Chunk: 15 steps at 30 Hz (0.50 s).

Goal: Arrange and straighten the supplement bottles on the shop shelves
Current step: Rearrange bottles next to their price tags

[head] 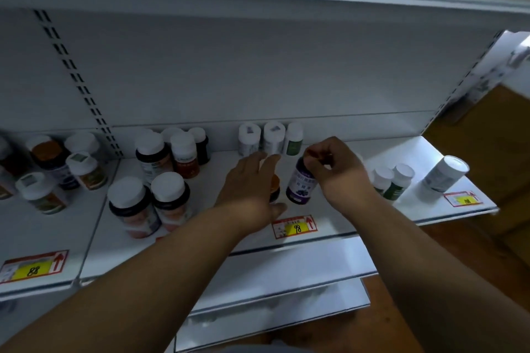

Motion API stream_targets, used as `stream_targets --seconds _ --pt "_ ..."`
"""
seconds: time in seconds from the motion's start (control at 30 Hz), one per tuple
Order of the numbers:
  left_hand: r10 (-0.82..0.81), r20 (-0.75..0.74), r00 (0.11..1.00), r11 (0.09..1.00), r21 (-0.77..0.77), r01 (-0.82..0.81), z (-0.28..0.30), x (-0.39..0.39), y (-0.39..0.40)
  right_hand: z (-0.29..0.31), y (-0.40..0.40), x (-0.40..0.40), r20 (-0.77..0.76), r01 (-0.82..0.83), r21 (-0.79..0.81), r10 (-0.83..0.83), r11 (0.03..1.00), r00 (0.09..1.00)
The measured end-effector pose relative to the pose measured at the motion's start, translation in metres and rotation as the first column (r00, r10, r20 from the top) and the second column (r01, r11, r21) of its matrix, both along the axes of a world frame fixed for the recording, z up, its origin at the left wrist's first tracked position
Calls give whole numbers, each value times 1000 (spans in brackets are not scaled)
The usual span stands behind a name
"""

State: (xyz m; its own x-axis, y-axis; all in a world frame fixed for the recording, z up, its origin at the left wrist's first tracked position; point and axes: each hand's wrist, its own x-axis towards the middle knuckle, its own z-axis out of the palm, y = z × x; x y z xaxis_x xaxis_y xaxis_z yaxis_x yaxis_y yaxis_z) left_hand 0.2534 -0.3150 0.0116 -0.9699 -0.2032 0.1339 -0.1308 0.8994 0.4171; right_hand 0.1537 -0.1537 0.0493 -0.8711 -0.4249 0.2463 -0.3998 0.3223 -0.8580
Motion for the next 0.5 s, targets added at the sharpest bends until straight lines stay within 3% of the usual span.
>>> stream_targets --seconds 0.2,0.33,0.5 --pt "10 132 991 999 -33 -5 -7 -11 12 -31 -10 -13 -11 -217 253 227 943 974" --pt "46 130 991 999 -12 -45 -7 -12 15 -51 -8 -14 -75 -358 283 393 890 916" --pt "66 117 991 998 -22 -64 -5 -11 20 -55 -6 -23 -82 -410 273 446 870 891"
